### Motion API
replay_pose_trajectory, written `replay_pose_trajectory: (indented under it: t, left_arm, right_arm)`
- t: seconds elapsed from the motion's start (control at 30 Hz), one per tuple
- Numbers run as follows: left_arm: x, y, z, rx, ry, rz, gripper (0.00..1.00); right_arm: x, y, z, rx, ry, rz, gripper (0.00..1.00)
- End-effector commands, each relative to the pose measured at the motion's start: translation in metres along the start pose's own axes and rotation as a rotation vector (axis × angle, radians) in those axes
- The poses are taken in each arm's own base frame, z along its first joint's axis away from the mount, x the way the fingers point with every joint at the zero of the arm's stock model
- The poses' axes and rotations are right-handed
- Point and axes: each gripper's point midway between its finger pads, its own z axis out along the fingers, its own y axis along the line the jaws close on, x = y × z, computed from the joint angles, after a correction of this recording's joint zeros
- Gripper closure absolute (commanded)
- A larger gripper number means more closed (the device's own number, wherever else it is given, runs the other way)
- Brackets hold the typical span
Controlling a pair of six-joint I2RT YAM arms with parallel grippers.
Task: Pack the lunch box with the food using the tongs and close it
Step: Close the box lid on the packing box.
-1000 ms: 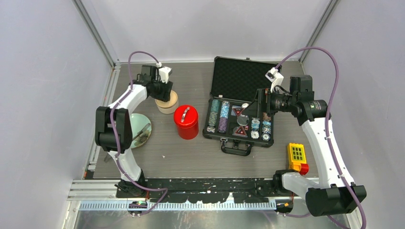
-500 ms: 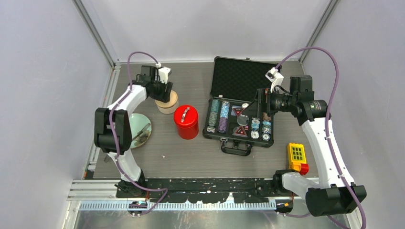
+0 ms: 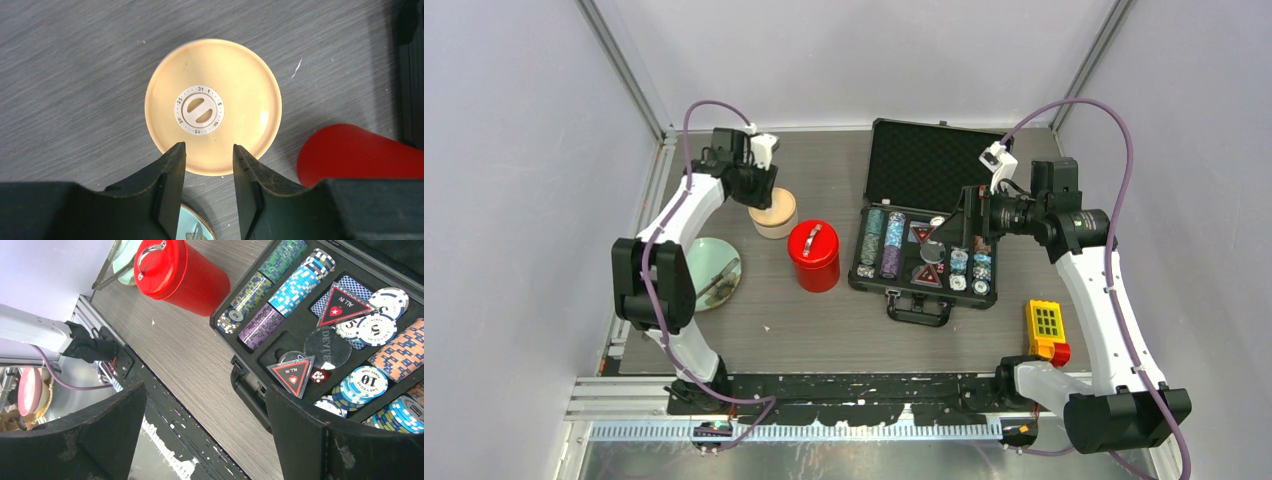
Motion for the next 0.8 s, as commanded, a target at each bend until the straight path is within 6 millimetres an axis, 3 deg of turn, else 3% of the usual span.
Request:
replay_pose_trajectory:
  t: [0.0,0.27,0.77]
  left_arm:
    - [0.018,-0.006,0.009,0.019,0.048,-0.019,0.59]
    - [0.074,0.000,0.050,0.000,0.207,-0.043,0.63]
    - [0.094,0.003,0.065,-0.010,0.268,-0.035,0.64]
  right_arm:
    - [-0.008,0.007,-0.005,-0.018,-0.034,-0.049,0.07]
    - [-0.008,0.006,-0.005,-0.013,-0.034,-0.052,0.07]
    - [-0.008,0.005,-0.005,-0.009,-0.033,-0.050,0.07]
